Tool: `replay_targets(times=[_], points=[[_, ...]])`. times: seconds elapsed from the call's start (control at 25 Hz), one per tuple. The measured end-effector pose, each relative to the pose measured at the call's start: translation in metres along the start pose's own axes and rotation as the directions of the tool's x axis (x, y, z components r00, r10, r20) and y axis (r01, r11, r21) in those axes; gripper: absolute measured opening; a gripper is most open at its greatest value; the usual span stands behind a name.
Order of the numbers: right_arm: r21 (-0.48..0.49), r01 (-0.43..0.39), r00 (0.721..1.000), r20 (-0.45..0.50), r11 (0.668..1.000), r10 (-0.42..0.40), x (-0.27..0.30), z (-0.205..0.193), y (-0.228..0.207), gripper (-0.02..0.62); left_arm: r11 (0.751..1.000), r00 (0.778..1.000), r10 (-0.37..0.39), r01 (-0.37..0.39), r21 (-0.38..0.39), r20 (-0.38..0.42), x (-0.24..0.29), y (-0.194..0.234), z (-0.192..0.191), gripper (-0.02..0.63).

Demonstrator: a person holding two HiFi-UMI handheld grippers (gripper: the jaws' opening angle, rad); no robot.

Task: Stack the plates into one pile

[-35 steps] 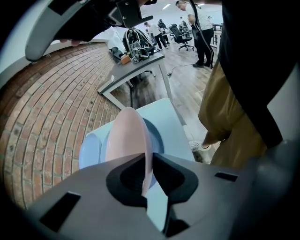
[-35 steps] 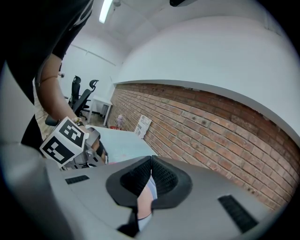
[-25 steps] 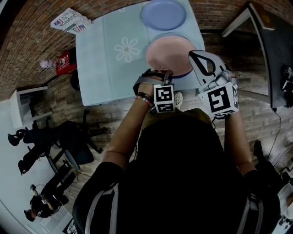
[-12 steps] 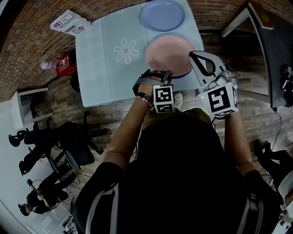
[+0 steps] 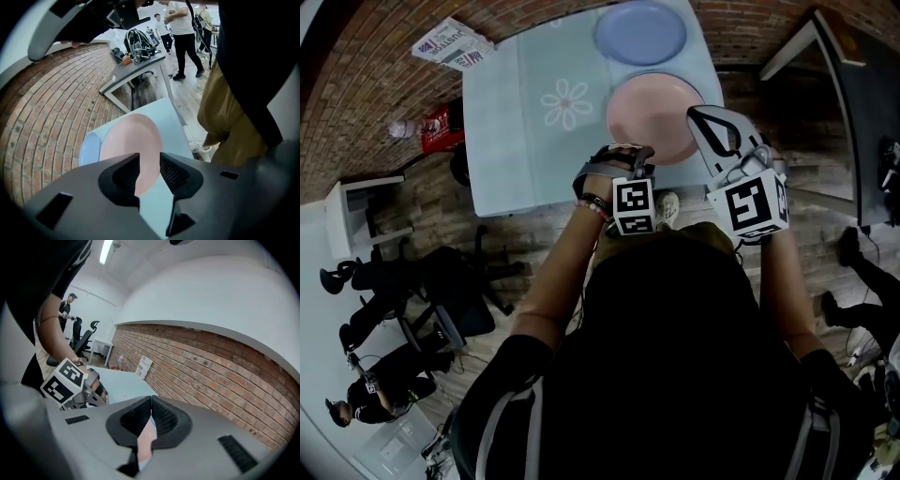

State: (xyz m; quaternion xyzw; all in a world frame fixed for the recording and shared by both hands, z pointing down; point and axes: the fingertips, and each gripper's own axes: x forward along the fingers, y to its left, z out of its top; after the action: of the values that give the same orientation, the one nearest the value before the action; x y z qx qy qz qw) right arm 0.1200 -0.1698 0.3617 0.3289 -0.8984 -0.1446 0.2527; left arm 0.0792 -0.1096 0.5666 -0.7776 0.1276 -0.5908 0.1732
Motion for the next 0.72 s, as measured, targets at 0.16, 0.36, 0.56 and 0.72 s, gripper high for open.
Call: replay_targets(times=[0.16, 0.36, 0.56, 0.72], points=[[-0.002, -0.003, 1.0, 0.003, 1.0, 0.003, -0.001, 0.002, 0.003, 0.034, 1.0, 1.0, 0.014, -0.014, 0.003, -0.005, -0.002, 0.002, -0.001, 0.145], [-0.008, -0.008, 1.0, 0.003, 1.0, 0.008, -0.001, 0.005, 0.006, 0.034, 1.0, 1.0, 0.017, -0.017, -0.002, -0.006, -0.005, 0.002, -0.004, 0.144], [-0.013, -0.013, 1.0, 0.008, 1.0, 0.013, 0.003, 0.008, 0.011, 0.034, 1.0, 1.0, 0.021, -0.021, -0.005, -0.004, -0.006, 0.001, -0.007, 0.144], [-0.013, -0.017, 1.0, 0.011, 1.0, 0.017, 0.003, 0.01, 0.013, 0.034, 0.999, 1.0, 0.031, -0.031, -0.007, -0.006, -0.009, 0.004, -0.008, 0.144]])
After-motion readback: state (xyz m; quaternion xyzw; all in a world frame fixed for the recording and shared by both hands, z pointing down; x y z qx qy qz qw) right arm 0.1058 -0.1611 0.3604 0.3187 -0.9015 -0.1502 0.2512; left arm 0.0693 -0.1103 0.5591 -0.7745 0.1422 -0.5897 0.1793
